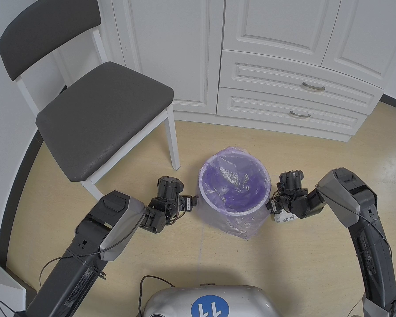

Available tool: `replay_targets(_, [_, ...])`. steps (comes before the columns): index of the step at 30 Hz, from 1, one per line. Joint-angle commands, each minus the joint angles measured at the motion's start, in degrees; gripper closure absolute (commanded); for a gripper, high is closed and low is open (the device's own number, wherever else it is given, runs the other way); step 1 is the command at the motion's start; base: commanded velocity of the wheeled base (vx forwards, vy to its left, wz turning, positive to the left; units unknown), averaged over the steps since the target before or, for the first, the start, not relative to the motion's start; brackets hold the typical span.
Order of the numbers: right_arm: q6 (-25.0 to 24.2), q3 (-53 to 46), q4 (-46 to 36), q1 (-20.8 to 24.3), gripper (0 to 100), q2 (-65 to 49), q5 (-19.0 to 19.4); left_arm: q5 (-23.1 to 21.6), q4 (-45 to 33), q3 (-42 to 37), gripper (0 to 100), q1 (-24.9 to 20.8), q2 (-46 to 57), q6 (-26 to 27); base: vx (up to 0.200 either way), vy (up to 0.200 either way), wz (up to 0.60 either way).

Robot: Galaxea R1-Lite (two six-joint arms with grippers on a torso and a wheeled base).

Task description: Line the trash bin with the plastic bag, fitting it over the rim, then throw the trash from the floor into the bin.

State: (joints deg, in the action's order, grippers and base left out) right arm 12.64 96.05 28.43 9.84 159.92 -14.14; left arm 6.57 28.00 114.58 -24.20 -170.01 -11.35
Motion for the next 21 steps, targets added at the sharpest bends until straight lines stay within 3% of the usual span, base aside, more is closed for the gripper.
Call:
replay_targets(1, [-1.57, -4.38, -0.30, -0.17, 0, -6.11, 2.01, 1.25, 0.74, -0.23, 0, -0.32, 3.37, -1.66, 0.000, 0.000, 0.00])
replay_targets(2, [-1.57, -4.38, -0.30, -0.17, 0, -6.11, 2.01, 1.25, 0.74, -0.23, 0, -0.32, 3.37, -1.66, 0.000, 0.000, 0.00])
replay_targets(3, [-1.92, -10.18, 0.40, -0.79, 0, -13.49, 2.72, 1.78, 0.91, -6.03, 0, -0.76, 8.82, -2.27, 0.000, 0.000, 0.00])
replay_targets(7, [-2.53, -18.79, 0.93, -1.05, 0, -24.48, 4.91, 1.78, 2.23, -19.57, 0, -0.85, 18.75, -2.01, 0.000, 0.000, 0.00])
replay_targets(11, [-2.27, -29.25, 2.60, -2.10, 0, -37.40, 7.55, 1.78, 7.15, -39.26, 0, -0.85, 30.62, -1.22, 0.000, 0.000, 0.00])
replay_targets(13, [-2.27, -32.24, 2.42, -2.54, 0, -42.23, 7.55, 1.69, 9.35, -46.99, 0, -0.67, 35.54, -0.69, 0.000, 0.000, 0.00])
replay_targets(14, [-2.27, -32.24, 2.42, -2.54, 0, -42.23, 7.55, 1.69, 9.35, -46.99, 0, -0.67, 35.54, -0.69, 0.000, 0.000, 0.00])
replay_targets(15, [-2.18, -35.23, 2.33, -3.33, 0, -46.80, 7.55, 1.52, 13.22, -54.73, 0, -0.59, 40.81, -0.69, 0.000, 0.000, 0.00])
replay_targets(21, [-2.09, -35.49, -1.36, -6.41, 0, -47.94, 7.55, 1.25, 21.22, -68.52, 0, -3.93, 51.53, -0.96, 0.000, 0.000, 0.00])
